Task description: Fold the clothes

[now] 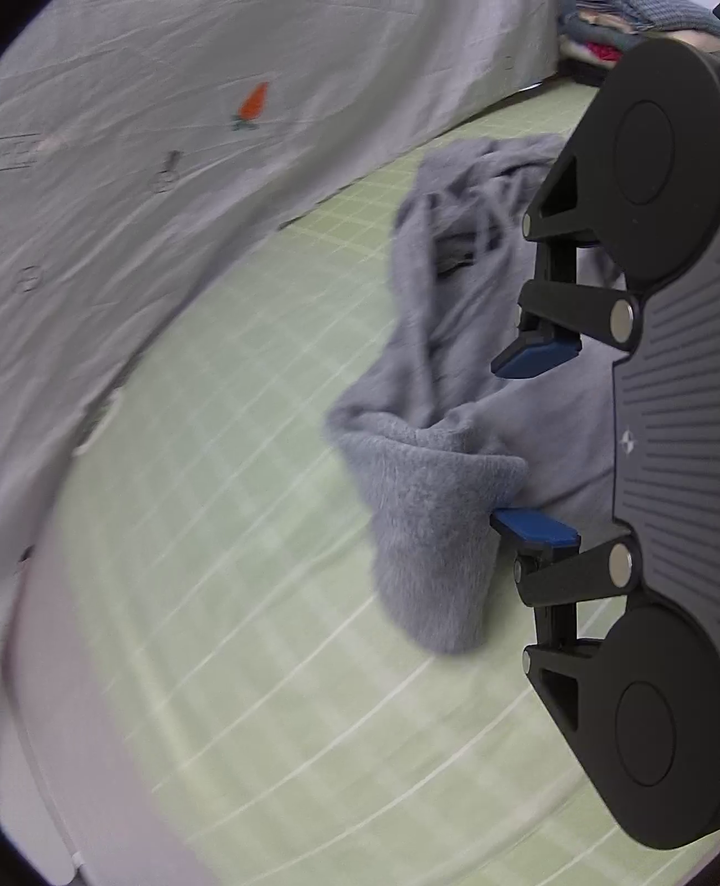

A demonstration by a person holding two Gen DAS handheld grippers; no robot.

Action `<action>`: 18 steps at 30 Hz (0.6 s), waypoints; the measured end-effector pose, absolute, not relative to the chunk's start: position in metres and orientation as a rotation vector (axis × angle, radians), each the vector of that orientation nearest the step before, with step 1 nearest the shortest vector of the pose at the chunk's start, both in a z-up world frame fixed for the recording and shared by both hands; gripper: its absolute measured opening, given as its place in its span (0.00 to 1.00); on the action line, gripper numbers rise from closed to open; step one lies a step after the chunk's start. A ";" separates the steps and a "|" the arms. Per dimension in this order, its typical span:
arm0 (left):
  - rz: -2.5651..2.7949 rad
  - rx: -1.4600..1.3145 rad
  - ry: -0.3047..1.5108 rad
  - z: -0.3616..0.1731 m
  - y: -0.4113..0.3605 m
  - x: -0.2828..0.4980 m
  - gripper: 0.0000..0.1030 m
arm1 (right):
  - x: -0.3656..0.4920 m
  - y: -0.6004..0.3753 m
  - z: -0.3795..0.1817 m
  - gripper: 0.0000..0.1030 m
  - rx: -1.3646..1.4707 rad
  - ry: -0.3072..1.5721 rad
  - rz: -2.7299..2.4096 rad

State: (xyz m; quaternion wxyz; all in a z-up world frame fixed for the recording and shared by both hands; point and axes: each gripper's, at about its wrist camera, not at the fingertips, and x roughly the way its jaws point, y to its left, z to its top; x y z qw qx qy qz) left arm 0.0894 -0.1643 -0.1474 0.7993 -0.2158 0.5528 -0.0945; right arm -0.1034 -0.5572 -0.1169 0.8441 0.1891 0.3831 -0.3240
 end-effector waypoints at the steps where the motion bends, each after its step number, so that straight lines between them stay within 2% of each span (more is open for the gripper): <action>1: -0.217 -0.449 1.201 -0.151 -0.172 0.091 0.59 | -0.105 -0.559 -0.117 0.86 0.393 0.809 -0.679; 2: -0.224 -0.433 1.209 -0.154 -0.180 0.093 0.65 | -0.107 -0.561 -0.116 0.86 0.389 0.808 -0.675; 3: -0.225 -0.410 1.209 -0.156 -0.186 0.095 0.66 | -0.108 -0.563 -0.116 0.86 0.389 0.804 -0.672; 6: -0.221 -0.287 1.192 -0.161 -0.202 0.094 0.60 | -0.112 -0.569 -0.115 0.86 0.387 0.794 -0.665; 8: -0.196 -0.262 1.183 -0.160 -0.199 0.093 0.19 | -0.113 -0.572 -0.114 0.86 0.392 0.788 -0.664; 9: -0.184 -0.270 1.178 -0.159 -0.194 0.092 0.14 | -0.114 -0.572 -0.115 0.86 0.397 0.786 -0.664; 11: -0.163 -0.321 1.150 -0.153 -0.176 0.090 0.09 | -0.116 -0.573 -0.116 0.86 0.409 0.782 -0.665; 18: 0.095 -0.217 0.909 -0.104 -0.112 0.094 0.09 | -0.119 -0.572 -0.120 0.86 0.452 0.776 -0.688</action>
